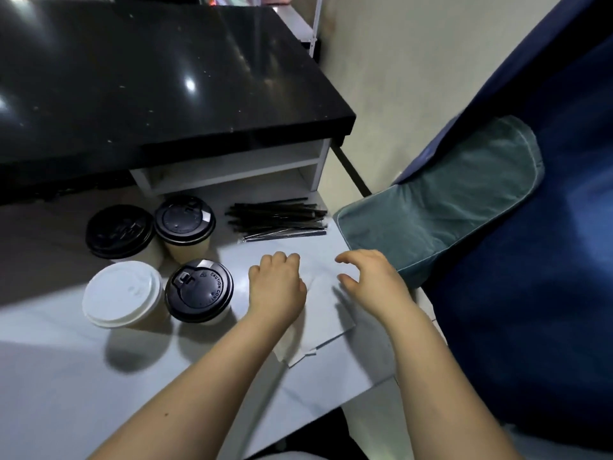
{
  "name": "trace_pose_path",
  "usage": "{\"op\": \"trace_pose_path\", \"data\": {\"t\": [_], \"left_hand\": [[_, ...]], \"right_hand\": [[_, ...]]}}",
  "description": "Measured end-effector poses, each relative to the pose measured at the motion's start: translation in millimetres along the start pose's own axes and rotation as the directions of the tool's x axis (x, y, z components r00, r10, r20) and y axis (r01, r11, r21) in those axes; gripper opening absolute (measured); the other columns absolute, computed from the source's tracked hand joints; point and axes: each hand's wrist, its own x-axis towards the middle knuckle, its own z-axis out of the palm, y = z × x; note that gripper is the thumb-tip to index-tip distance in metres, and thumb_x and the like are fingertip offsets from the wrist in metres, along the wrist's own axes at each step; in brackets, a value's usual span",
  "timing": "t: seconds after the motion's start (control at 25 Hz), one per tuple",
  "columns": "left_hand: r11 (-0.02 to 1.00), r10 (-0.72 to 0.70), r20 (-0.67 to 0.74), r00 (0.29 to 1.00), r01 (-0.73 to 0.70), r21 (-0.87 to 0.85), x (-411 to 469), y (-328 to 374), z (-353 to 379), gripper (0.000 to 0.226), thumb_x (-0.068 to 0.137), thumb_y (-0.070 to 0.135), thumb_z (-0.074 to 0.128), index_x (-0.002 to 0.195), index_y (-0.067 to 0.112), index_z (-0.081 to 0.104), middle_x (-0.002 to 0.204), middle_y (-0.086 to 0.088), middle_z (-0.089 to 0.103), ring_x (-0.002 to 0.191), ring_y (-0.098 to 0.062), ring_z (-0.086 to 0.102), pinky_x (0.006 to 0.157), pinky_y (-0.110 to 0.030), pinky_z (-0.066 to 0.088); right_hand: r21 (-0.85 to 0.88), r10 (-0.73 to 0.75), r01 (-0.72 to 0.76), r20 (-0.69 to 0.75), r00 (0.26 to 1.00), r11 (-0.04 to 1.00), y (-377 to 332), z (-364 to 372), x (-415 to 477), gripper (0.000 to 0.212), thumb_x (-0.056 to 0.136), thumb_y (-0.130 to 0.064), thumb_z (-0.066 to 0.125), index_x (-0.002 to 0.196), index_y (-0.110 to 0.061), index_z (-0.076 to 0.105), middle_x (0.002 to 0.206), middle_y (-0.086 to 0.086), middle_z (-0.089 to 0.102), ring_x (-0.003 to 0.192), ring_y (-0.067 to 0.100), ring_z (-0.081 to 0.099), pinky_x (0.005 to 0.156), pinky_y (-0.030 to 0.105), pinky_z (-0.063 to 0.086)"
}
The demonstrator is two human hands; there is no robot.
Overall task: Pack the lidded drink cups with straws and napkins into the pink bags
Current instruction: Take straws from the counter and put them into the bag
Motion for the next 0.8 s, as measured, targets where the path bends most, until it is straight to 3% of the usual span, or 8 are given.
{"op": "trace_pose_path", "data": {"t": [0.2, 0.28, 0.36, 0.48, 0.6, 0.8], "left_hand": [[0.978, -0.205, -0.044, 0.978, 0.203, -0.041, 21.1, -4.2, 1.0, 0.040, 0.093, 0.028, 0.045, 0.131, 0.020, 0.047, 0.126, -0.003, 0.052, 0.118, -0.027, 0.044, 0.092, -0.040, 0.036], [0.956, -0.294, -0.069, 0.953, 0.292, -0.039, 25.4, -10.3, 0.9, 0.040, 0.093, 0.026, 0.045, 0.132, 0.021, 0.046, 0.126, -0.002, 0.052, 0.118, -0.027, 0.044, 0.092, -0.040, 0.037], [0.930, -0.367, -0.105, 0.924, 0.363, -0.053, 30.2, -14.7, 1.0, 0.038, 0.092, 0.023, 0.047, 0.130, 0.021, 0.048, 0.125, -0.002, 0.053, 0.117, -0.027, 0.045, 0.091, -0.040, 0.038], [0.888, -0.458, -0.136, 0.878, 0.445, -0.118, 35.6, -13.4, -0.1, 0.037, 0.092, 0.022, 0.049, 0.128, 0.020, 0.052, 0.121, -0.004, 0.057, 0.113, -0.029, 0.047, 0.090, -0.041, 0.039], [0.870, -0.490, -0.172, 0.855, 0.466, -0.159, 33.1, -9.5, 1.1, 0.035, 0.091, 0.022, 0.052, 0.126, 0.019, 0.055, 0.112, -0.004, 0.059, 0.107, -0.029, 0.049, 0.086, -0.042, 0.042], [0.857, -0.511, -0.193, 0.837, 0.481, -0.186, 34.5, -0.9, -1.1, 0.034, 0.089, 0.022, 0.056, 0.123, 0.017, 0.058, 0.111, -0.005, 0.059, 0.108, -0.030, 0.050, 0.087, -0.042, 0.044]], "right_hand": [[0.024, -0.258, 0.259, 0.205, 0.944, 0.966, 5.8, 19.8, 67.9, 0.032, 0.089, -0.020, 0.061, 0.120, -0.025, 0.063, 0.125, -0.005, 0.060, 0.122, 0.021, 0.044, 0.101, 0.035, 0.039], [0.046, -0.314, 0.310, 0.188, 0.931, 0.949, 7.0, 18.0, 103.6, 0.033, 0.088, -0.017, 0.061, 0.119, -0.026, 0.065, 0.124, -0.004, 0.061, 0.120, 0.024, 0.044, 0.101, 0.036, 0.038], [-0.003, -0.349, 0.354, 0.168, 0.922, 0.935, -0.5, 17.6, 136.9, 0.035, 0.089, -0.016, 0.059, 0.121, -0.028, 0.063, 0.124, -0.005, 0.059, 0.116, 0.025, 0.042, 0.097, 0.036, 0.037], [-0.168, -0.390, 0.438, 0.254, 0.885, 0.883, -23.9, 31.2, 163.8, 0.036, 0.090, -0.030, 0.058, 0.126, -0.028, 0.057, 0.124, 0.002, 0.055, 0.117, 0.029, 0.039, 0.095, 0.037, 0.032], [-0.212, -0.363, 0.423, 0.272, 0.891, 0.881, -33.0, 48.7, 171.8, 0.034, 0.088, -0.036, 0.060, 0.120, -0.024, 0.060, 0.123, 0.008, 0.055, 0.121, 0.033, 0.038, 0.097, 0.042, 0.030], [-0.003, -0.293, 0.299, 0.185, 0.938, 0.954, -29.2, 54.1, 185.9, 0.020, 0.087, -0.033, 0.062, 0.104, -0.025, 0.069, 0.117, 0.005, 0.062, 0.119, 0.030, 0.039, 0.091, 0.036, 0.025]]}}
